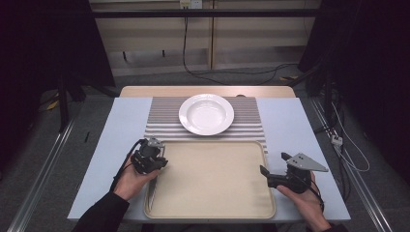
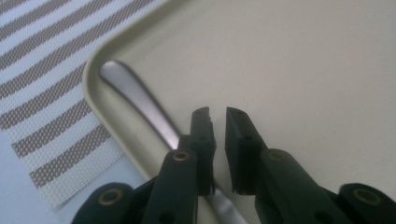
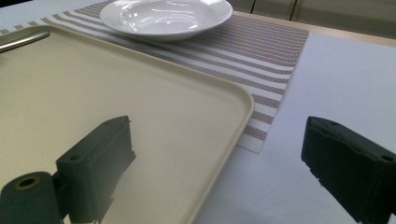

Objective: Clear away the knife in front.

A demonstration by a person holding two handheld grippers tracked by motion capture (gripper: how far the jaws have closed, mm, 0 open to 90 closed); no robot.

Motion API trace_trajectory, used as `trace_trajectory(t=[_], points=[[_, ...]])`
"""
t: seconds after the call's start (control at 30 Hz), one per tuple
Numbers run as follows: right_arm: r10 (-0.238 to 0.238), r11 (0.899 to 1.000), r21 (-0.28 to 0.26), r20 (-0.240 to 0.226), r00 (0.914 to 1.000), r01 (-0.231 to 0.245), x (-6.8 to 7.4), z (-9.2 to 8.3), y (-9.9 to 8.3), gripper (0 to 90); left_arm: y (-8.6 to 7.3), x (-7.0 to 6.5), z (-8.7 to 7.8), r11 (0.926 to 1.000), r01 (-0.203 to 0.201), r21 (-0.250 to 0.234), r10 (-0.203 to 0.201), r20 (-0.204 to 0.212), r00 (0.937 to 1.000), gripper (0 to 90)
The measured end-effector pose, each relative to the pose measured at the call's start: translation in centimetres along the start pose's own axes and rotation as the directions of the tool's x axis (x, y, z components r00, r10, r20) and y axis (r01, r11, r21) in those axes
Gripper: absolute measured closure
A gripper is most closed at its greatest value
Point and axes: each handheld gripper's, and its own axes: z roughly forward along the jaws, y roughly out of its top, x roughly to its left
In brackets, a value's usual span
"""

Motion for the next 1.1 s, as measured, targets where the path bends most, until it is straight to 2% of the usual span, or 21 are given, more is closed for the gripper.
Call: trace_trajectory(t=[0.07,0.13,0.2,0.23,0.27,0.4,0.53,0.6,0.67,0.73,0.77,0.87,0.97,1.1], points=[[-0.002,1.0,-0.002,0.001,1.0,0.002,0.0,0.0,0.0,8.7,0.1,-0.1,-0.3,0.9992,-0.01,-0.038,0.01,0.006,0.9999,74.1],[0.0,1.0,-0.002,0.0,1.0,0.0,0.0,0.0,0.0,8.7,0.1,-0.3,-0.6,0.9976,0.005,-0.069,-0.004,0.019,0.9998,64.3],[-0.001,1.0,-0.002,0.0,1.0,0.001,0.0,0.0,0.0,8.8,0.1,-0.4,-0.9,0.9946,0.009,-0.103,-0.008,0.007,0.9999,51.1],[-0.001,1.0,-0.001,-0.001,1.0,0.001,0.0,0.0,0.0,8.7,0.1,-0.5,-1.0,0.994,0.009,-0.109,-0.008,0.005,1.0,44.1],[-0.002,1.0,-0.002,-0.001,1.0,0.002,0.0,0.0,0.0,8.8,0.0,-0.5,-1.1,0.9929,0.016,-0.118,-0.014,0.013,0.9998,40.2],[0.002,1.0,0.0,0.002,1.0,-0.002,0.0,0.0,0.0,8.7,-0.2,-0.7,-1.7,0.9883,0.016,-0.152,-0.017,0.0,0.9999,21.1],[0.002,1.0,0.001,0.003,1.0,-0.002,0.0,0.0,0.0,8.8,-0.5,-0.9,-2.1,0.9847,0.056,-0.165,-0.059,-0.011,0.9982,5.3],[0.0,1.0,0.001,0.003,1.0,0.0,0.0,0.0,0.0,8.8,-0.8,-1.0,-2.4,0.9814,0.065,-0.181,-0.064,0.011,0.9979,5.6],[0.0,1.0,0.0,0.003,1.0,0.0,0.0,-0.1,0.0,8.8,-1.1,-1.2,-2.7,0.9799,0.053,-0.192,-0.055,-0.004,0.9985,5.8],[0.0,1.0,-0.001,0.005,1.0,0.0,0.0,-0.1,-0.1,8.8,-1.4,-1.5,-3.0,0.9762,0.075,-0.204,-0.077,-0.005,0.997,5.5],[0.0,1.0,-0.001,0.005,1.0,0.0,0.0,-0.1,-0.1,8.7,-1.7,-1.7,-3.2,0.9738,0.083,-0.211,-0.089,-0.019,0.9958,5.4],[0.001,1.0,-0.001,0.005,1.0,-0.001,0.0,-0.2,-0.1,8.8,-2.6,-2.2,-3.5,0.9683,0.076,-0.238,-0.081,-0.013,0.9966,5.4],[0.001,1.0,-0.002,0.006,1.0,-0.001,0.0,-0.3,-0.1,8.7,-3.3,-2.2,-3.9,0.9612,0.079,-0.264,-0.082,0.002,0.9967,5.6],[0.002,1.0,-0.001,0.009,1.0,-0.002,0.0,-0.3,-0.1,8.8,-4.3,-1.7,-4.1,0.95,0.083,-0.301,-0.091,-0.012,0.9958,5.3]])
